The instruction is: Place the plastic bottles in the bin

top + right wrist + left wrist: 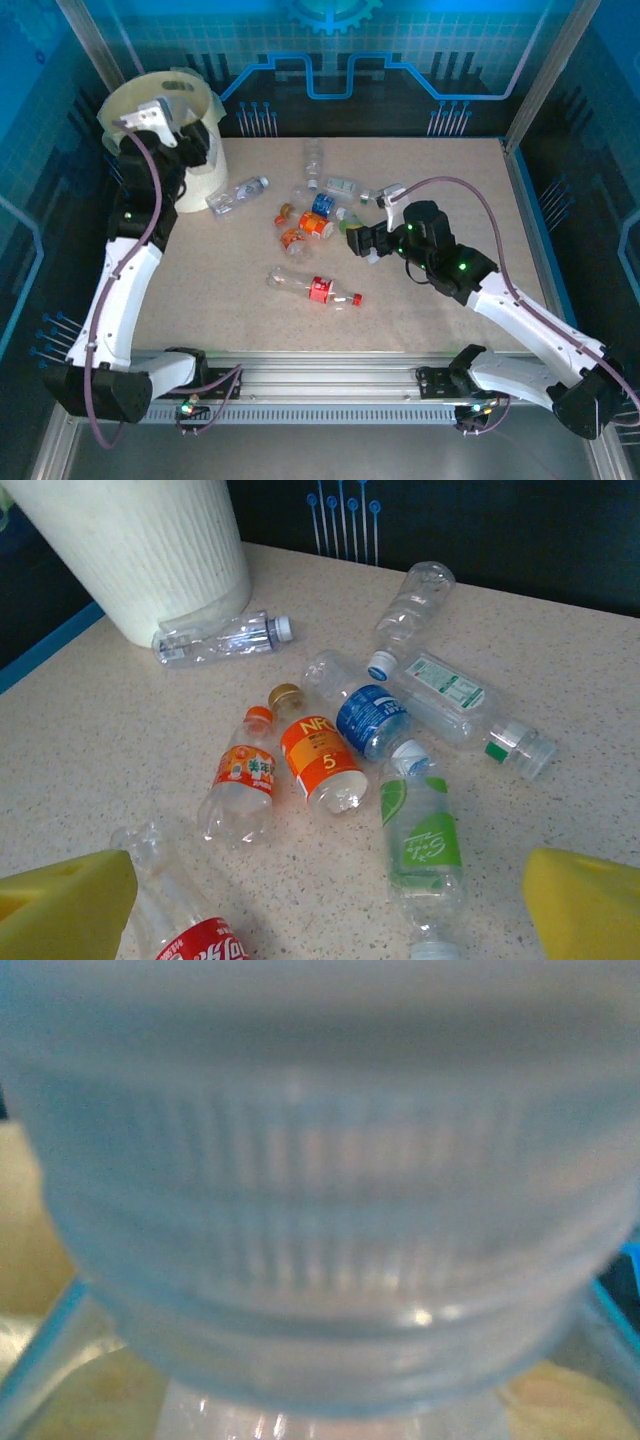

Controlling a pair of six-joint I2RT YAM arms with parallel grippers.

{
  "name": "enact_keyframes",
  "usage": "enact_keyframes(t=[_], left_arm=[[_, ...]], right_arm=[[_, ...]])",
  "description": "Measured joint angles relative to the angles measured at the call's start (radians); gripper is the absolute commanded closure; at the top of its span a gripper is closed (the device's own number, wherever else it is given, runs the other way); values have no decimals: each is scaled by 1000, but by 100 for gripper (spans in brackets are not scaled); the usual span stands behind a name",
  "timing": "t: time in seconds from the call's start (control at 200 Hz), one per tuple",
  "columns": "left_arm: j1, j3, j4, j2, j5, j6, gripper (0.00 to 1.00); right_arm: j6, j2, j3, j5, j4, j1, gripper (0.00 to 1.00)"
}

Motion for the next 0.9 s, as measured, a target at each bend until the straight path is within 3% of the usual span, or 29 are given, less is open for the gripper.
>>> enact_keyframes(t=[0.28,0.495,0.9], left_arm=[[135,228,32,174,13,43,47],[268,389,55,366,73,-41,47],[357,668,27,702,150,-149,47]], right_arm=[[36,-13,-10,1,6,-14,0],[63,-17,-26,-3,37,-23,0],[77,-18,-27,8,47,-26,0]])
